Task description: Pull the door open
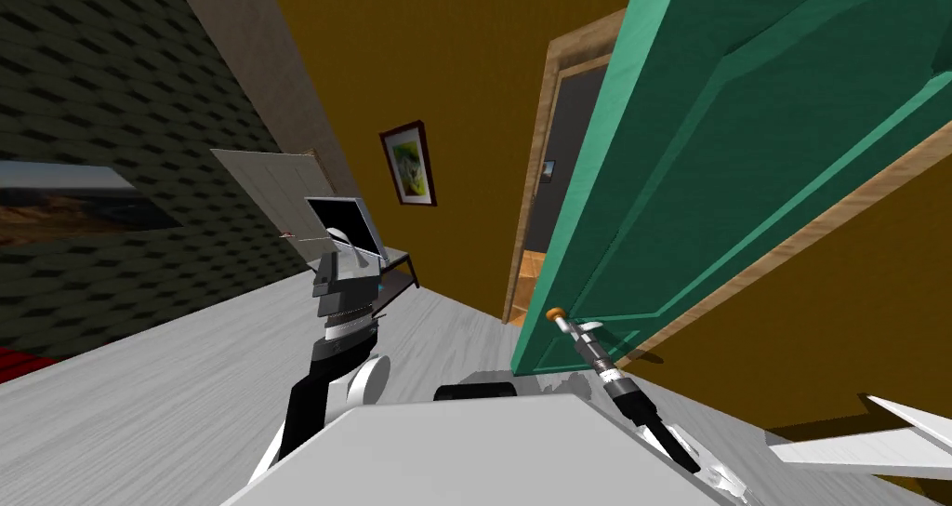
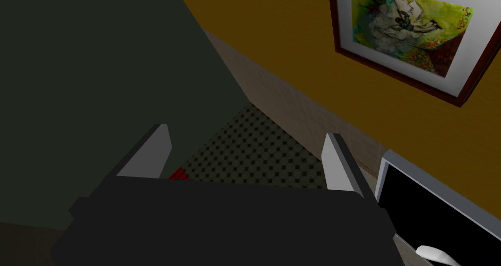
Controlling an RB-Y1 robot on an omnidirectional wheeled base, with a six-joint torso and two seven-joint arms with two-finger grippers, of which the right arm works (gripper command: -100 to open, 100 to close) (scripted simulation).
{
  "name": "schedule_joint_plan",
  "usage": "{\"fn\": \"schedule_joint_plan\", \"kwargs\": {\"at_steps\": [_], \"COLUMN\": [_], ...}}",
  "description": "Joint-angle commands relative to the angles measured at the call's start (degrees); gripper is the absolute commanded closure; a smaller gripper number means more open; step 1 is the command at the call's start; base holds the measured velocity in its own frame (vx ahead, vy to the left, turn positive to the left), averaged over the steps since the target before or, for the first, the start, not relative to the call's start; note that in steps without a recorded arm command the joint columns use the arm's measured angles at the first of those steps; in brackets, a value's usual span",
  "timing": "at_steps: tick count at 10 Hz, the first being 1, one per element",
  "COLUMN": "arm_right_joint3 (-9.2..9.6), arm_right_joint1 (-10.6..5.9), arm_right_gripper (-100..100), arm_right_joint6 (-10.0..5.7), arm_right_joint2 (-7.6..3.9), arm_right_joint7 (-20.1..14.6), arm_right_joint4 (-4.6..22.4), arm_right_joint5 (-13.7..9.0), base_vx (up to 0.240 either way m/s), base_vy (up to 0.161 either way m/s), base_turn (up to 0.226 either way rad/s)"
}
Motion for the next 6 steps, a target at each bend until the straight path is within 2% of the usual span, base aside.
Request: {"fn": "schedule_joint_plan", "kwargs": {"at_steps": [1,4,5,6], "arm_right_joint3": [0.20,0.43,0.46,0.55], "arm_right_joint1": [0.55,1.59,1.74,2.15], "arm_right_gripper": [100,100,100,100], "arm_right_joint6": [-1.82,-4.71,-5.15,-6.29], "arm_right_joint2": [-0.38,-1.26,-1.39,-1.74], "arm_right_joint7": [-0.3,-1.0,-1.1,-1.3], "arm_right_joint4": [0.6,1.8,2.0,2.5], "arm_right_joint5": [0.1,0.2,0.2,0.3], "base_vx": [-0.212,-0.215,-0.177,-0.181], "base_vy": [-0.101,-0.090,-0.058,-0.055], "base_turn": [0.185,0.172,0.132,0.159]}}
